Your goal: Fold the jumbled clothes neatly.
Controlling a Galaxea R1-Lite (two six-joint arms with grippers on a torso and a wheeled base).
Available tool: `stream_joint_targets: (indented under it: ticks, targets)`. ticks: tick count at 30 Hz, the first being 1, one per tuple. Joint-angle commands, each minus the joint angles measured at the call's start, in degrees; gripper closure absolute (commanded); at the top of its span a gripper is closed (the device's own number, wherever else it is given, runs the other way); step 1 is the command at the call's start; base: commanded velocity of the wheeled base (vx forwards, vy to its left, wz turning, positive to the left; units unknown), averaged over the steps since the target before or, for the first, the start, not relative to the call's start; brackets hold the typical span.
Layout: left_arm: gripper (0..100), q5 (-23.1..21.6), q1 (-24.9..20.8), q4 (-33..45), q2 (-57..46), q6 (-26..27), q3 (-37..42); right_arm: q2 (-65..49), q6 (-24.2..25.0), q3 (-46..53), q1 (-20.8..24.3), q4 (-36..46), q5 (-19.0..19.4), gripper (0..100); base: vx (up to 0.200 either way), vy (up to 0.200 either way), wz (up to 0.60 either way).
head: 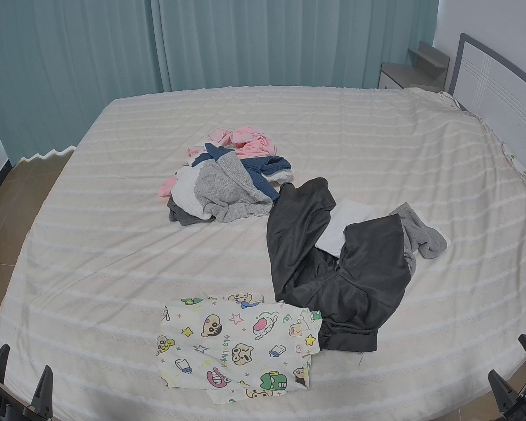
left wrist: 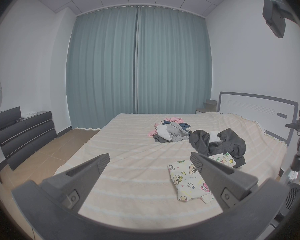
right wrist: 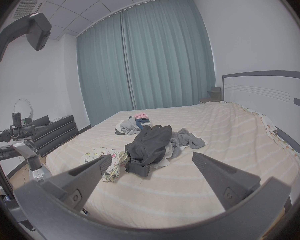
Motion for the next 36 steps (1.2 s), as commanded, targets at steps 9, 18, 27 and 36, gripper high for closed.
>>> stream_joint_targets:
  ticks: [9,18,27,36]
  targets:
    - [0,0.02,0.01,0.08,-0.6,0.19,1.01,0.42,-1.32,0.92,-16.79,0.91,1.55,0,0.0,0.0,0.0]
    - [0,0.02,0.01,0.08,-0.6,0.19,1.01,0.42,1.31,1.01,-16.79,0.64,18.07,0,0.0,0.0,0.0]
    - [0,0.02,0.01,0.08,-0.6,0.19,1.01,2.88,1.66,0.84,-6.85,0.91,23.43,0,0.0,0.0,0.0]
    - [0,0.02,0.01,0.08,-0.6,0.1,1.01,-5.39,0.96,1.01,-6.77,-0.06,18.77,0,0.0,0.0,0.0]
